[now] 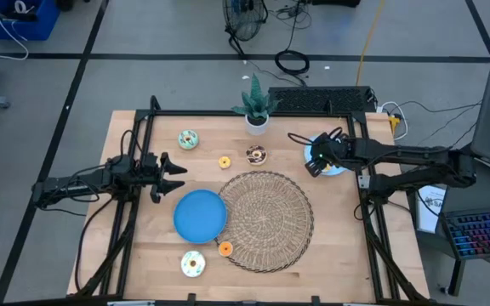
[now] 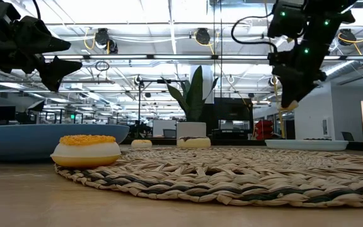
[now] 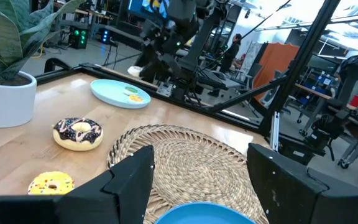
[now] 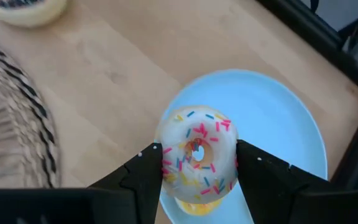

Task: Pick & Place donuts
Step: Put the small white donut on the light blue plate

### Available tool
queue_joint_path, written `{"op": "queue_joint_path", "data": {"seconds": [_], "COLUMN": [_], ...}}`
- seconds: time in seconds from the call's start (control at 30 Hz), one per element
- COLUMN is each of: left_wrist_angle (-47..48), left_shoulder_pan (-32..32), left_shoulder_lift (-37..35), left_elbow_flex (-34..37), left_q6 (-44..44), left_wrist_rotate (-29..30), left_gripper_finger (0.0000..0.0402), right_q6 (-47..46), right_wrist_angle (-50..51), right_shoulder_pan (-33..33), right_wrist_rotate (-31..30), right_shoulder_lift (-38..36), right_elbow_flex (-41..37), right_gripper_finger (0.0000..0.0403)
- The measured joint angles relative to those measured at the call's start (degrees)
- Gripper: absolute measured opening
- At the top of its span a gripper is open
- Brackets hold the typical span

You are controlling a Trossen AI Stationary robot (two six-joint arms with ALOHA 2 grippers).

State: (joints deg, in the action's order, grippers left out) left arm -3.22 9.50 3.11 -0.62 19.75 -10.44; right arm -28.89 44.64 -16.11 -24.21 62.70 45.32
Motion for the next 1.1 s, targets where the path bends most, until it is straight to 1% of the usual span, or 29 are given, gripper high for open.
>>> {"op": "queue_joint_path", "data": {"seconds": [0.2, 0.33, 0.57, 0.83, 1.1], "left_wrist_angle": [0.0, 0.0, 0.0, 0.0, 0.0], "left_shoulder_pan": [0.0, 0.0, 0.0, 0.0, 0.0], "left_shoulder_lift": [0.0, 0.0, 0.0, 0.0, 0.0], "left_elbow_flex": [0.0, 0.0, 0.0, 0.0, 0.0], "left_q6": [0.0, 0.0, 0.0, 0.0, 0.0], "left_wrist_rotate": [0.0, 0.0, 0.0, 0.0, 0.0], "left_gripper_finger": [0.0255, 0.0255, 0.0255, 0.0255, 0.0255], "right_q6": [-2.5, -4.4, -5.0, -4.9, -1.8], "right_wrist_angle": [0.0, -1.2, -7.6, -12.2, -21.2], "right_shoulder_pan": [-2.2, -4.4, -8.6, -15.0, -19.4], "right_wrist_rotate": [-0.2, -2.9, -2.8, -2.8, -2.8], "right_shoulder_lift": [-0.6, -0.6, -0.6, -0.6, -0.6], "right_elbow_flex": [-4.3, -7.1, -11.9, -15.6, -18.3], "right_gripper_finger": [0.0180, 0.0180, 0.0180, 0.0180, 0.0180]}}
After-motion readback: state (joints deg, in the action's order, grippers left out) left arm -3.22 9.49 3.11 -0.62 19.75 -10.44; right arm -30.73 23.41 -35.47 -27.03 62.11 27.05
